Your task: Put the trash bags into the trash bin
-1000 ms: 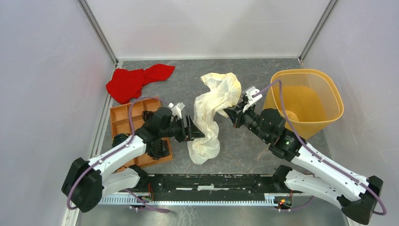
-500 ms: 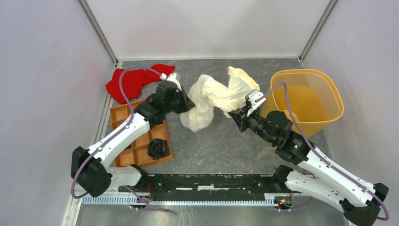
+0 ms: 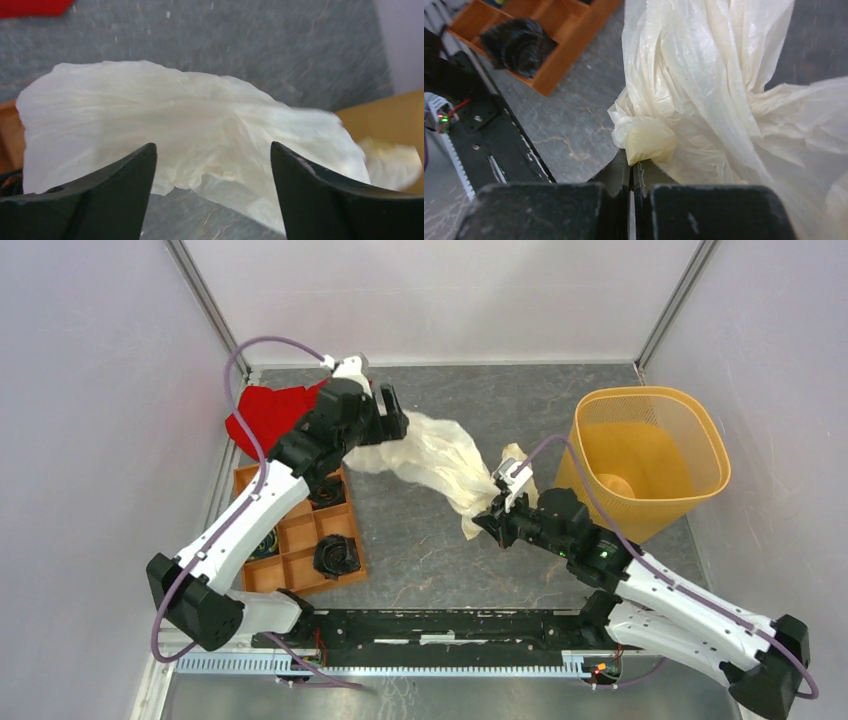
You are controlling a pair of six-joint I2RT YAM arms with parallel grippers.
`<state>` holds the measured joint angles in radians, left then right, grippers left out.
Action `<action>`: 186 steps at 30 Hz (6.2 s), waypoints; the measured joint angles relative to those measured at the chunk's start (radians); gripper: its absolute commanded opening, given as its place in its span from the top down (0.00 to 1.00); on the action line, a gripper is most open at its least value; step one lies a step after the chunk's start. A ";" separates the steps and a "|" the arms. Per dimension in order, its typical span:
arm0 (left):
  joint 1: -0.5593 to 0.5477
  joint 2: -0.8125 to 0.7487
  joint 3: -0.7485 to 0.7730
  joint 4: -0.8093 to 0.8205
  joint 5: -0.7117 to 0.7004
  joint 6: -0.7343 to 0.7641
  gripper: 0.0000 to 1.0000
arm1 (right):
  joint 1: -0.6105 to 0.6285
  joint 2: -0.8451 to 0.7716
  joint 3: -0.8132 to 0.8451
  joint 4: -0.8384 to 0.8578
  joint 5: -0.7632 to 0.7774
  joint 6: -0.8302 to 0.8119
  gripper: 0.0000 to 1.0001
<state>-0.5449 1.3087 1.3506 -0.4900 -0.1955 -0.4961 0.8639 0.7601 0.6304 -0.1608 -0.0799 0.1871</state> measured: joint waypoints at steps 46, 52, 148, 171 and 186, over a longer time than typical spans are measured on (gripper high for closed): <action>-0.241 0.135 -0.660 0.576 0.445 -0.358 0.94 | 0.026 -0.161 -0.338 0.128 -0.011 0.111 0.44; -0.241 0.117 -0.585 0.552 0.466 -0.334 0.98 | 0.026 -0.251 -0.338 0.068 0.048 0.106 0.49; -0.696 -0.298 -0.610 0.368 -0.079 -0.003 0.98 | 0.026 0.141 -0.092 0.328 -0.048 0.157 1.00; -0.661 -0.490 -0.521 0.148 -0.190 -0.127 0.00 | 0.027 -0.089 -0.032 0.039 0.320 0.303 0.99; -0.648 -0.449 -0.763 0.267 -0.132 -0.272 0.32 | 0.027 -0.068 -0.025 0.068 0.275 0.323 0.94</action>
<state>-1.1927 0.8597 0.5880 -0.2230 -0.3271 -0.7677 0.8909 0.6918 0.6056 -0.0929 0.1955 0.5106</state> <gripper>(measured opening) 0.913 0.018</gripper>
